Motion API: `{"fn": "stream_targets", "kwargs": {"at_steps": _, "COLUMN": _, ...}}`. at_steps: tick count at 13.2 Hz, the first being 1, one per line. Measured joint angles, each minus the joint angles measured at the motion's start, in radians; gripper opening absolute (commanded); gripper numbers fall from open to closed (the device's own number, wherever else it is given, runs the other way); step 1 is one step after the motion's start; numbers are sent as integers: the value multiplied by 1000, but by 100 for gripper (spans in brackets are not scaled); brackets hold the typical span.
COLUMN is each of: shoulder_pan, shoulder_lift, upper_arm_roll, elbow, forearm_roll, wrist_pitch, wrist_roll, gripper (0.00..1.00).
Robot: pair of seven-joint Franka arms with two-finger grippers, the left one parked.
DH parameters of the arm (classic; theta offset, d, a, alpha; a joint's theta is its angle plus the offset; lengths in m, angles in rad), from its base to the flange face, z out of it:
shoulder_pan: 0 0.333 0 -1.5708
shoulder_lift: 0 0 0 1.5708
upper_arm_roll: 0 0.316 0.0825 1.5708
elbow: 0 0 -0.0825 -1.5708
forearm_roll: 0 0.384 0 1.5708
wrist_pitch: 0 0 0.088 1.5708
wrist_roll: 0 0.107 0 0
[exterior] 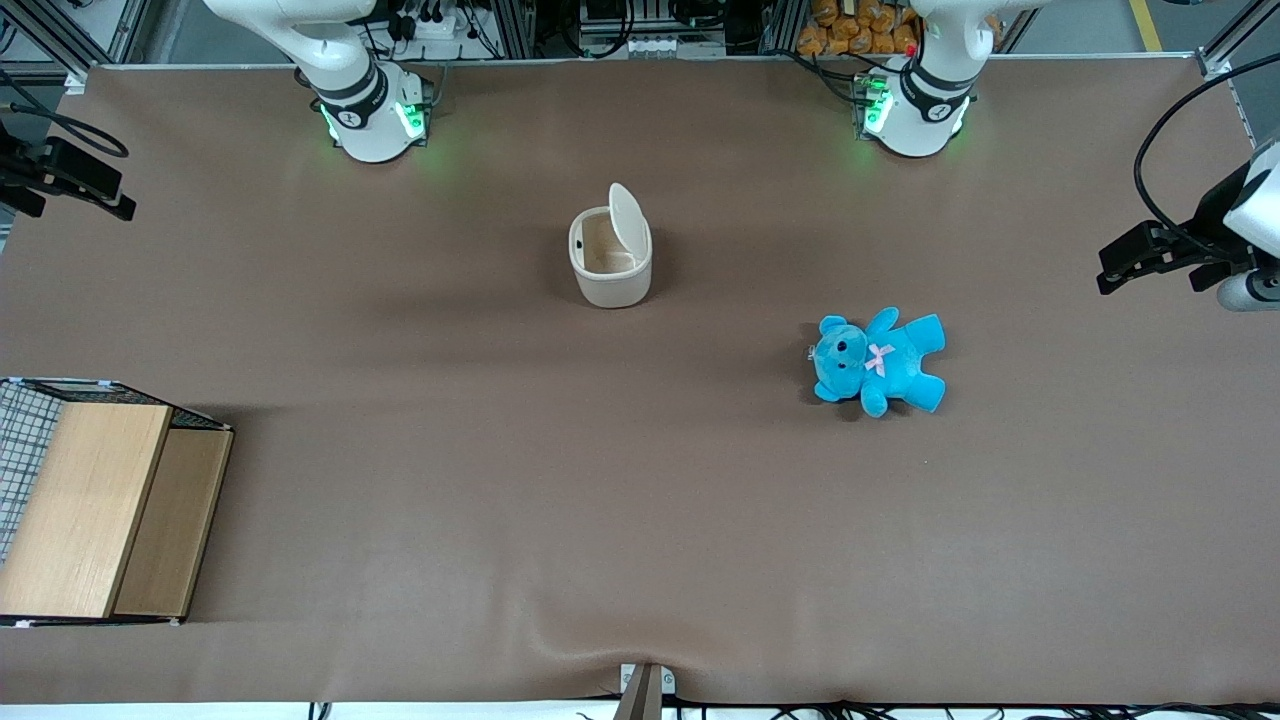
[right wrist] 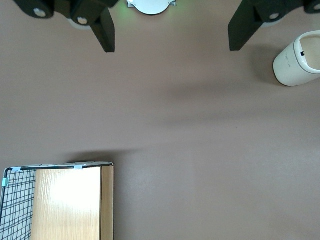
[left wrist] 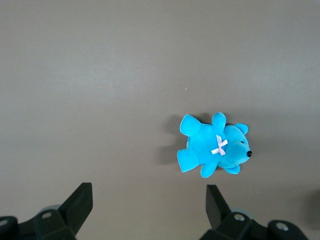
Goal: Open trash can with right arm
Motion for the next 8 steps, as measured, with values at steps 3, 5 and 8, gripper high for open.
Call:
{"fn": "stream_targets", "kwargs": {"at_steps": 3, "shoulder_pan": 0, "shoulder_lift": 8, "upper_arm_roll": 0, "elbow": 0, "forearm_roll": 0, "wrist_pitch": 0, "wrist_roll": 0, "gripper": 100}}
{"fn": "stream_targets", "kwargs": {"at_steps": 5, "shoulder_pan": 1, "shoulder_lift": 10, "upper_arm_roll": 0, "elbow": 0, "forearm_roll": 0, "wrist_pitch": 0, "wrist_roll": 0, "gripper": 100}}
{"fn": "stream_targets", "kwargs": {"at_steps": 8, "shoulder_pan": 2, "shoulder_lift": 10, "upper_arm_roll": 0, "elbow": 0, "forearm_roll": 0, "wrist_pitch": 0, "wrist_roll": 0, "gripper": 100}}
